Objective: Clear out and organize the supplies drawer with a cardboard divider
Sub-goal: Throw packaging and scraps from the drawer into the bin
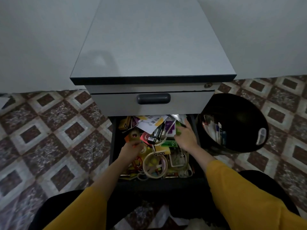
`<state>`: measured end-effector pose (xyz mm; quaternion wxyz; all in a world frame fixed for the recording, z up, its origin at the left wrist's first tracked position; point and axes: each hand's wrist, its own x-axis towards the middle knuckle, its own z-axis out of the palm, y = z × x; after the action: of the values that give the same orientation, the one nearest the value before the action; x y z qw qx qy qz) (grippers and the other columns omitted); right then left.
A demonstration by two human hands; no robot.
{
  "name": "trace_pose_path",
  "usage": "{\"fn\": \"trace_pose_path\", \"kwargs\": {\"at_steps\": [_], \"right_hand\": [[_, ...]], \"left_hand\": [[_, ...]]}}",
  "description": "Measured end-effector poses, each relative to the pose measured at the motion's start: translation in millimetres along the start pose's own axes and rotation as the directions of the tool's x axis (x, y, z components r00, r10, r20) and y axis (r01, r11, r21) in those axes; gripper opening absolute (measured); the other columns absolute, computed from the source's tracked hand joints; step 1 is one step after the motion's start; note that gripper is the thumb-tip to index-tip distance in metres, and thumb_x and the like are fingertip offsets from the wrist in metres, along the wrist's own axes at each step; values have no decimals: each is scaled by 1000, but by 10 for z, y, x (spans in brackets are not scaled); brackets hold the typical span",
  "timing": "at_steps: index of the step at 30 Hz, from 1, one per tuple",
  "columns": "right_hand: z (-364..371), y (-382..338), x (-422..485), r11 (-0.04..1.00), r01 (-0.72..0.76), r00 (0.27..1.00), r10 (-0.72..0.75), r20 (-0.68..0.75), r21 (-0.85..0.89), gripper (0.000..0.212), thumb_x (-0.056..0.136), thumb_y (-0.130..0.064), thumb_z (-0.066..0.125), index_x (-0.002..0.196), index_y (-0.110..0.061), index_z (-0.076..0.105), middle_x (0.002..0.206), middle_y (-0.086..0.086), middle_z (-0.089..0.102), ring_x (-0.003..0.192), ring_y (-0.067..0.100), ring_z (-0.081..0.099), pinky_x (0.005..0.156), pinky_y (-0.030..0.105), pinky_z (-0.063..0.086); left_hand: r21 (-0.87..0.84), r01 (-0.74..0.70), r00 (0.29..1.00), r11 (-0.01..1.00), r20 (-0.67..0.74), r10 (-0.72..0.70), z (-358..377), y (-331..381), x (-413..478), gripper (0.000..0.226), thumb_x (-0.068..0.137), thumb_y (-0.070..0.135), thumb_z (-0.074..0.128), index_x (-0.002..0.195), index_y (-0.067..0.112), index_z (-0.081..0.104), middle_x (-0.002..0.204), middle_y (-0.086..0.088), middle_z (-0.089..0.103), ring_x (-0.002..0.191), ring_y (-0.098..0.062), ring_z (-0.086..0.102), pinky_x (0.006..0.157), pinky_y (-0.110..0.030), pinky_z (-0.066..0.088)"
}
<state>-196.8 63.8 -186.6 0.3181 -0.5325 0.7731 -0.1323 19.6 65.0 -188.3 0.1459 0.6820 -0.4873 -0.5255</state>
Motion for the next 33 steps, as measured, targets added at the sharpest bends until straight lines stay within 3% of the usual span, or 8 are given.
{"fn": "trace_pose_path", "kwargs": {"at_steps": [8, 11, 14, 17, 20, 23, 28, 33], "right_hand": [[98, 98, 233, 993, -1, 985, 21, 173, -117, 64, 92, -10, 47, 150, -12, 19, 159, -5, 4, 143, 17, 20, 108, 26, 28], [206, 171, 186, 986, 21, 979, 13, 206, -163, 62, 89, -7, 48, 147, -11, 28, 156, -5, 19, 139, 17, 29, 102, 24, 35], [262, 220, 119, 982, 39, 987, -10, 158, -184, 53, 85, -8, 50, 138, -12, 46, 145, 0, 42, 132, 21, 39, 98, 28, 42], [257, 218, 64, 978, 70, 986, -38, 160, -195, 31, 81, -5, 52, 111, -7, 56, 121, 10, 56, 120, 29, 44, 87, 33, 47], [247, 201, 33, 989, 43, 986, -20, 163, -140, 34, 80, -5, 53, 112, -11, 46, 115, 14, 53, 114, 31, 44, 80, 34, 45], [254, 187, 32, 996, 52, 988, -40, 151, -75, 48, 86, -6, 50, 132, -14, 39, 126, 12, 52, 122, 30, 40, 89, 35, 44], [263, 154, 91, 986, 68, 981, -38, 190, -151, 56, 92, -13, 44, 146, -17, 30, 143, 14, 38, 131, 32, 32, 104, 37, 38], [275, 104, 134, 970, 43, 986, -1, 169, -241, 44, 93, -16, 42, 138, -19, 42, 133, 19, 35, 120, 37, 36, 102, 38, 33]], "left_hand": [[34, -32, 999, 999, 11, 32, 83, 93, 223, 39, 92, 23, 57, 130, 20, 54, 85, 4, 57, 75, -18, 54, 68, -31, 47], [74, -55, 998, 996, 3, 55, 106, 126, 262, 39, 92, 26, 56, 130, 20, 54, 97, 2, 57, 79, -16, 55, 70, -29, 47], [183, -143, 989, 973, -11, 147, 143, 155, 277, 48, 92, 22, 57, 137, 15, 43, 134, -5, 46, 111, -19, 53, 88, -29, 44], [351, -229, 971, 908, 20, 237, 187, 214, 275, 61, 91, 22, 56, 145, 19, 27, 157, -4, 9, 142, -29, 16, 111, -39, 23], [458, -261, 965, 849, 91, 248, 223, 270, 302, 74, 91, 25, 56, 149, 24, 11, 157, 1, -12, 144, -31, 0, 114, -44, 13], [517, -260, 965, 815, 170, 200, 242, 277, 363, 84, 90, 28, 59, 150, 27, 0, 155, 1, -23, 144, -30, -12, 115, -45, 10], [534, -311, 950, 786, 199, 241, 231, 266, 442, 90, 88, 29, 61, 150, 22, -4, 156, -2, -19, 144, -27, -13, 116, -40, 5], [600, -270, 962, 753, 209, 178, 216, 236, 503, 87, 89, 36, 57, 150, 22, -3, 155, -3, -20, 143, -34, -9, 116, -45, 8]]}}
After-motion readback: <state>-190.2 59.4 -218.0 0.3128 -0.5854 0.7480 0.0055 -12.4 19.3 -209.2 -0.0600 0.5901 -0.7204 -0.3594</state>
